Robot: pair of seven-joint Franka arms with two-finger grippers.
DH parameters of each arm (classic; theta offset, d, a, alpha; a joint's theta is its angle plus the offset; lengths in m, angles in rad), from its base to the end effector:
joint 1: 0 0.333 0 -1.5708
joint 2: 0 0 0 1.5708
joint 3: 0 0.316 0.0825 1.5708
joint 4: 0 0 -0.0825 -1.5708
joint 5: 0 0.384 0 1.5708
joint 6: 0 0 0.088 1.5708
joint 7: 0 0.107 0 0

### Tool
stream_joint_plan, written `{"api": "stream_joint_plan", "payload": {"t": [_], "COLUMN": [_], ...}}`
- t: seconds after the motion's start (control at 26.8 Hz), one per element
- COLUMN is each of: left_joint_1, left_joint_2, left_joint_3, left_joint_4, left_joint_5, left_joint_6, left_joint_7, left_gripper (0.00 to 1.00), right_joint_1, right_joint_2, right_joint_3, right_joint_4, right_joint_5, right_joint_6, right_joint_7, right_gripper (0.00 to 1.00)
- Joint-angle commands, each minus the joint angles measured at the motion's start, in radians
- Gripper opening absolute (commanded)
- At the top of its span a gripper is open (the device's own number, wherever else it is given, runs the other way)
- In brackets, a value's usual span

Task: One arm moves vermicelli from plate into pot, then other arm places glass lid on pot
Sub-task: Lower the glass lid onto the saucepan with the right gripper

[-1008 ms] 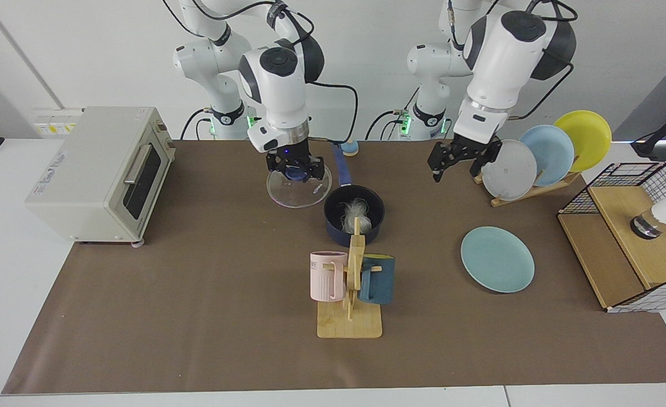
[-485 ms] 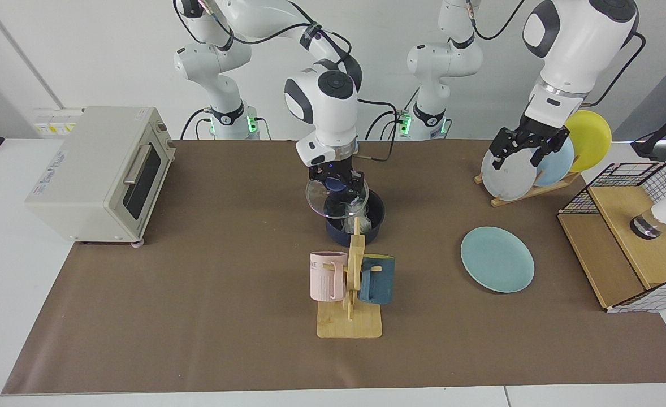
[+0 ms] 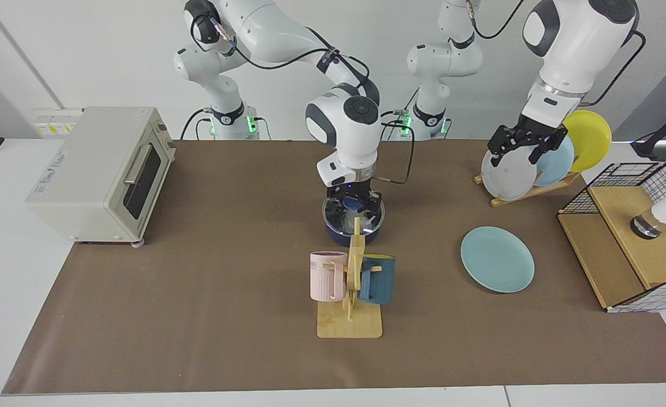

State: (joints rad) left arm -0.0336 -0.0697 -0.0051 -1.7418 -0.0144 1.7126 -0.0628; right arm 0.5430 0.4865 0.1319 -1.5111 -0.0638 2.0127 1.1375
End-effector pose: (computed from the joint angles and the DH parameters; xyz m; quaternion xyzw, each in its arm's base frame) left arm 0.5425 -0.0224 0.5939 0.9997 0.0129 0.0199 0.0080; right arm 0.5526 0.4197 0.3865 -0.9746 0.2239 -0.0047 0.0088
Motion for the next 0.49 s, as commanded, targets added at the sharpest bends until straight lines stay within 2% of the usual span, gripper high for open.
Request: {"api": "stream_joint_plan", "payload": {"t": [0.0,0.45], "left_joint_1": [-0.006,-0.006], "left_joint_2": [-0.024,-0.024], "left_joint_3": [0.002,0.004], "left_joint_4": [-0.013,-0.010], "left_joint_5": [0.001,0.001], "left_joint_6": [-0.018,-0.022], "left_joint_7": [0.075,0.064], "left_gripper": [1.00,1.00], "right_joint_1": [0.017,0.025], "right_joint_2": [0.015,-0.005], "right_joint_3": [0.000,0.000], "right_joint_4": [0.037,-0.007], "right_joint_5": [-0.037,-0.040], "right_joint_6": [-0.012,0.015], "right_joint_7": [0.051,0.079], "right_gripper": [0.00,0.00]}}
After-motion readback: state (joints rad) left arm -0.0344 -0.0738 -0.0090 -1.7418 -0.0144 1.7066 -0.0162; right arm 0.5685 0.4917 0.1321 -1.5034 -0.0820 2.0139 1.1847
